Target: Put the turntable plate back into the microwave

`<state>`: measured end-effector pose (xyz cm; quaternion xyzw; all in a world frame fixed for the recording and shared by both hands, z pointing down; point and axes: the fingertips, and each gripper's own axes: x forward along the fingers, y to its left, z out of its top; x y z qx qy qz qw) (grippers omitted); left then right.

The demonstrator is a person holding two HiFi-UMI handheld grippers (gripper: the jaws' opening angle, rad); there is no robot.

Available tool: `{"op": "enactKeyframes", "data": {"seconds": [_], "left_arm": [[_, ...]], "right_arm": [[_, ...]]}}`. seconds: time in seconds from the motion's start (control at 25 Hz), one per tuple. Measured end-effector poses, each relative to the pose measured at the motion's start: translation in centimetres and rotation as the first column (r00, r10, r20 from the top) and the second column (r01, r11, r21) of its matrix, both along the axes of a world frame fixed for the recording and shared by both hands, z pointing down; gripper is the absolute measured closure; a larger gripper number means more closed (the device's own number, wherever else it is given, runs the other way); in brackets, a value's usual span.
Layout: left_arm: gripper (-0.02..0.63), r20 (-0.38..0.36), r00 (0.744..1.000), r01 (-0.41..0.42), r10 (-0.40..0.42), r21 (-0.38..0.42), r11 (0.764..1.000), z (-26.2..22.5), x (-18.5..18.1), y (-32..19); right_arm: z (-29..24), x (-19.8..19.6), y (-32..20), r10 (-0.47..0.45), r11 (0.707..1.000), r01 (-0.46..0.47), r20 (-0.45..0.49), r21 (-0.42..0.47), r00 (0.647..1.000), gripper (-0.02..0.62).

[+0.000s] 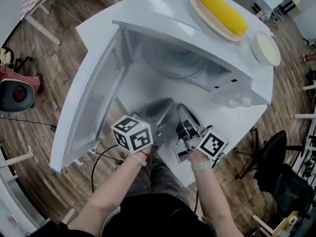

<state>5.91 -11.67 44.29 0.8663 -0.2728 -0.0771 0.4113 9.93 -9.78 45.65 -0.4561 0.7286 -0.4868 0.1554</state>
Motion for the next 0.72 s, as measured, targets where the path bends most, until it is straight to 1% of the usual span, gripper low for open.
{"op": "enactKeyframes", "data": {"seconds": [0.08, 0.16, 0.24, 0.36, 0.44, 0.6, 0.68, 0.72], "left_arm": [[0.594, 0.053, 0.999, -0.001, -0.001, 0.031, 1.0, 0.0, -0.1, 0.5], [0.594, 0.084, 0.996, 0.004, -0.008, 0.05, 0.999, -0.1, -0.4, 1.0], [0.594, 0.11, 0.994, 0.008, -0.015, 0.068, 0.998, -0.4, -0.6, 1.5], [0.594, 0.15, 0.988, 0.007, -0.025, 0.119, 0.993, -1.1, -1.0, 2.3], [0.594, 0.166, 0.985, 0.011, -0.037, 0.156, 0.988, -1.7, -1.4, 2.8], [0.594, 0.188, 0.98, 0.021, -0.062, 0.214, 0.977, -2.9, -2.1, 3.8], [0.594, 0.199, 0.978, 0.014, -0.062, 0.233, 0.972, -3.5, -2.4, 4.4], [0.594, 0.201, 0.978, 0.012, -0.062, 0.241, 0.97, -3.8, -2.6, 4.7]], "right_arm": [[-0.6, -0.2, 0.6, -0.014, 0.999, 0.018, -0.083, 0.045, 0.996, 0.571], [-1.4, -0.3, 1.3, -0.02, 0.993, 0.043, -0.195, 0.112, 0.981, 0.572], [-2.1, -0.5, 2.0, -0.026, 0.984, 0.079, -0.307, 0.161, 0.951, 0.574], [-2.9, -1.2, 3.0, -0.034, 0.969, 0.137, -0.44, 0.205, 0.898, 0.574], [-3.5, -1.4, 3.7, -0.03, 0.96, 0.166, -0.505, 0.226, 0.863, 0.574], [-5.1, -1.8, 5.1, -0.014, 0.938, 0.218, -0.6, 0.268, 0.8, 0.574], [-5.8, -2.0, 5.9, -0.002, 0.928, 0.237, -0.632, 0.288, 0.775, 0.574], [-6.1, -2.1, 6.2, 0.004, 0.925, 0.241, -0.641, 0.295, 0.768, 0.574]]}}
